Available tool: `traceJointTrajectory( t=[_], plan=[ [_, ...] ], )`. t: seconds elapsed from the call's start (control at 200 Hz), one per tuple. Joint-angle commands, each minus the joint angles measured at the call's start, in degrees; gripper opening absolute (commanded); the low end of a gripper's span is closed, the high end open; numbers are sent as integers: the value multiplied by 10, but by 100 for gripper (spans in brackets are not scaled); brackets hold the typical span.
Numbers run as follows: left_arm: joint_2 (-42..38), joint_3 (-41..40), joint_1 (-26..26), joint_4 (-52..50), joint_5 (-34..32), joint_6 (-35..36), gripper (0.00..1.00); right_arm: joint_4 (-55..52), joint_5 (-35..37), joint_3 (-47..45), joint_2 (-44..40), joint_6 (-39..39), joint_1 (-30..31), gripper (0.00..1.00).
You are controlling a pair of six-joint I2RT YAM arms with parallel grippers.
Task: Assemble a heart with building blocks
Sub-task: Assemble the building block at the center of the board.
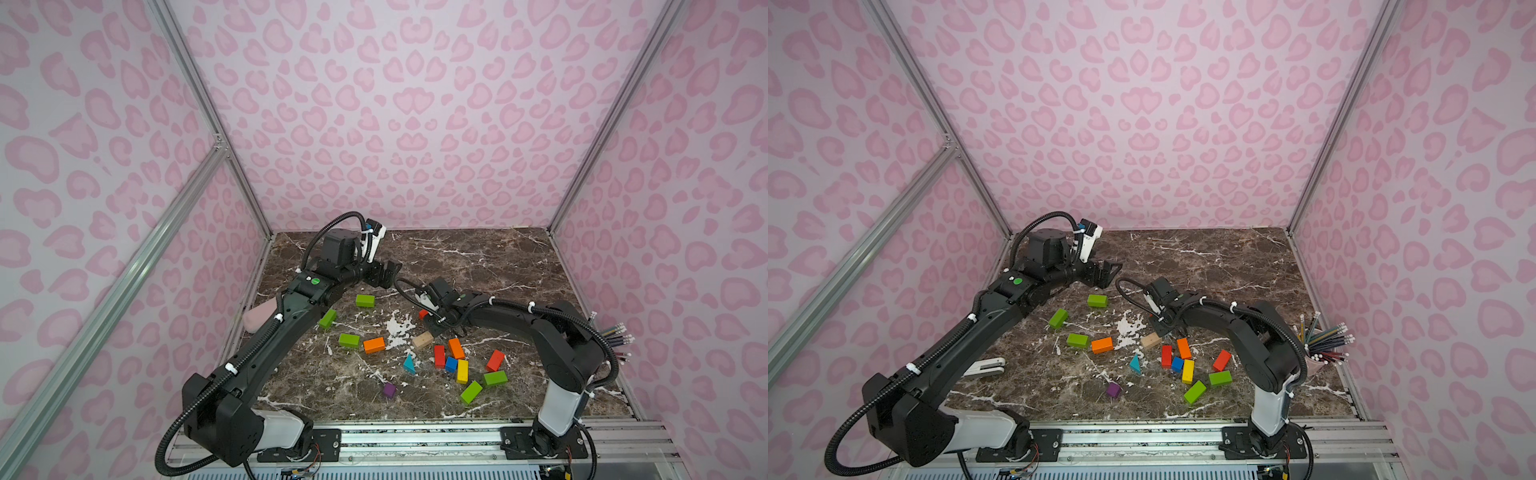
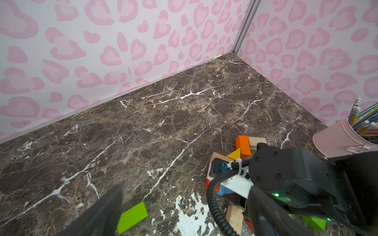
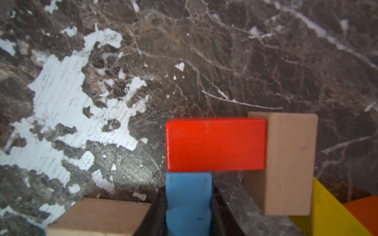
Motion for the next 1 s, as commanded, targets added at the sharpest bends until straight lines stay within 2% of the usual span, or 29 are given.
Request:
traceJointTrajectory(
  t=[0.0, 0.155, 0.44, 0.715, 0.995],
  plan=[
    [1, -1, 1, 32, 5, 0, 97, -7, 4, 4, 7, 3, 0, 26],
    [3, -1, 1, 31, 7, 1, 97, -8, 4, 5, 7, 5, 0, 29],
    [5, -1, 1, 32, 12, 1, 97, -8, -5, 9, -6, 10, 0, 42],
    [6, -1, 1, 32, 16, 1, 98, -5, -14, 7, -19, 23, -2, 44],
    [10, -16, -3, 46, 36, 9, 98, 16, -47, -16, -78, 58, -13, 52]
  ],
)
